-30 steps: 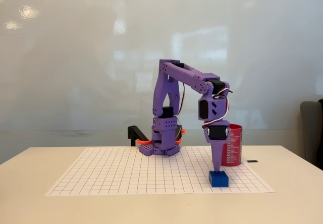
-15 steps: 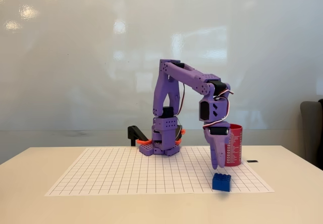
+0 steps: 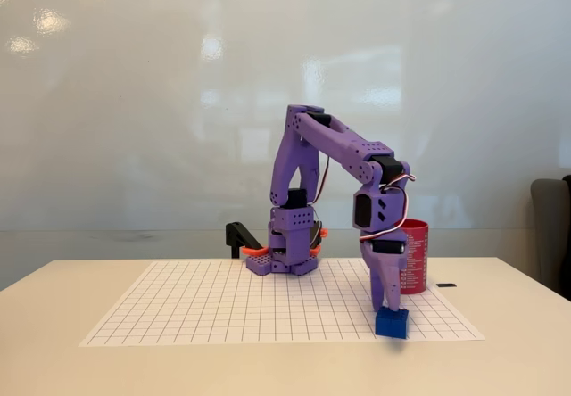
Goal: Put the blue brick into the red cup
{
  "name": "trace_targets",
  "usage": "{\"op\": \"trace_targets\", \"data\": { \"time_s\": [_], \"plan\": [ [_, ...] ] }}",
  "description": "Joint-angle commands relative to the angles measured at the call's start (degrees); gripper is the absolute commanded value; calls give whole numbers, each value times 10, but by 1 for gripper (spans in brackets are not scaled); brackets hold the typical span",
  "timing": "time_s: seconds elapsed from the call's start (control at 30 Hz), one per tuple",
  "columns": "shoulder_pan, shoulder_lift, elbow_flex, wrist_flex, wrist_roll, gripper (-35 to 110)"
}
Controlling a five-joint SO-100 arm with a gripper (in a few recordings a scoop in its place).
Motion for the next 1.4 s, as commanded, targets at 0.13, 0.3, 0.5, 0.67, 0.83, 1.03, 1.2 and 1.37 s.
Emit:
{"op": "trace_targets", "data": {
  "time_s": [0.13,0.3,0.5,0.67,0.83,1.03,1.2,1.37],
  "plan": [
    [-5,-26,-68,-8,-26,50],
    [-4,-34,-76,-4,-33,0],
    [-3,-24,-75,4,-37,-1],
    [-1,-14,-74,2,-38,-1],
    [3,8,-67,4,-51,-1],
    [31,185,-102,40,-157,-1],
    [-21,296,-169,90,-279,-1],
    [-143,308,-260,180,-362,-1]
  ]
}}
